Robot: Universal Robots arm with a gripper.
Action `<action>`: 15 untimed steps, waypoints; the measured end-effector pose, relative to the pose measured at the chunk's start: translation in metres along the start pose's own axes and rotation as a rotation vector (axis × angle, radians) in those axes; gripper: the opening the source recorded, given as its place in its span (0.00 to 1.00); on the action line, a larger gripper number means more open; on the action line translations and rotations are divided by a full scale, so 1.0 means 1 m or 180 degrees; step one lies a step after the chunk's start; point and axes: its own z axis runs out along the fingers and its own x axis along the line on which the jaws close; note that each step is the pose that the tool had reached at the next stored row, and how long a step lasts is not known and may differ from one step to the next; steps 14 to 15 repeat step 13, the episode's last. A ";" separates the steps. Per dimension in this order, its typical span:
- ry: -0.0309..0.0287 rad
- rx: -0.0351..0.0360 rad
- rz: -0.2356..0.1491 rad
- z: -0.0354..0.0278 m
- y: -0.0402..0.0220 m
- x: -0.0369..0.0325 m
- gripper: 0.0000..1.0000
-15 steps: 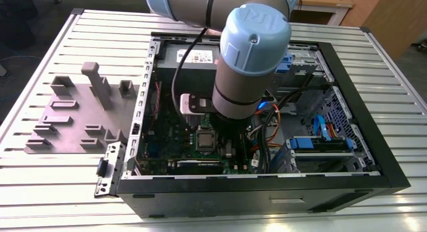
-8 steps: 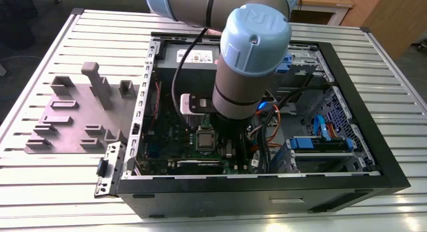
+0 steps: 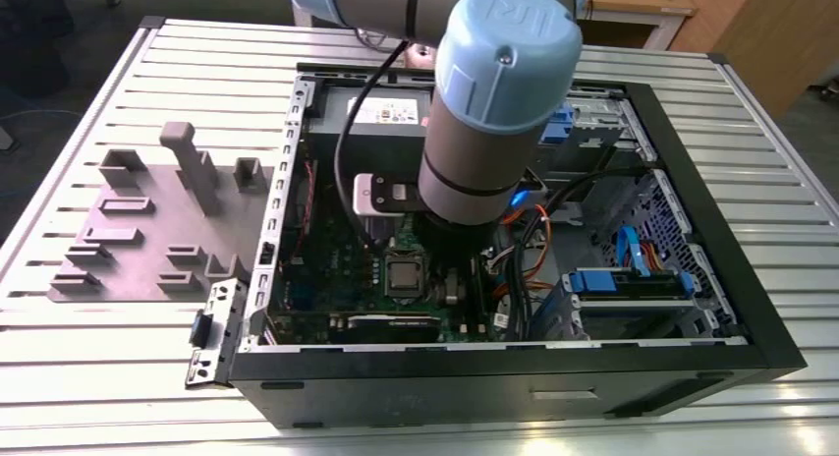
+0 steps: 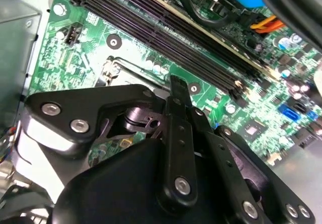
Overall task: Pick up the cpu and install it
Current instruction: 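Install the first cpu locking lever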
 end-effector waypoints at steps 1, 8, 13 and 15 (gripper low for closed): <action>0.0000 0.0000 0.0000 -0.0029 0.0001 -0.0001 0.11; -0.0005 0.0000 -0.0001 -0.0125 0.0002 -0.0006 0.11; -0.0005 0.0000 0.0000 -0.0129 0.0003 -0.0006 0.11; -0.0005 0.0000 0.0000 -0.0129 0.0003 -0.0006 0.11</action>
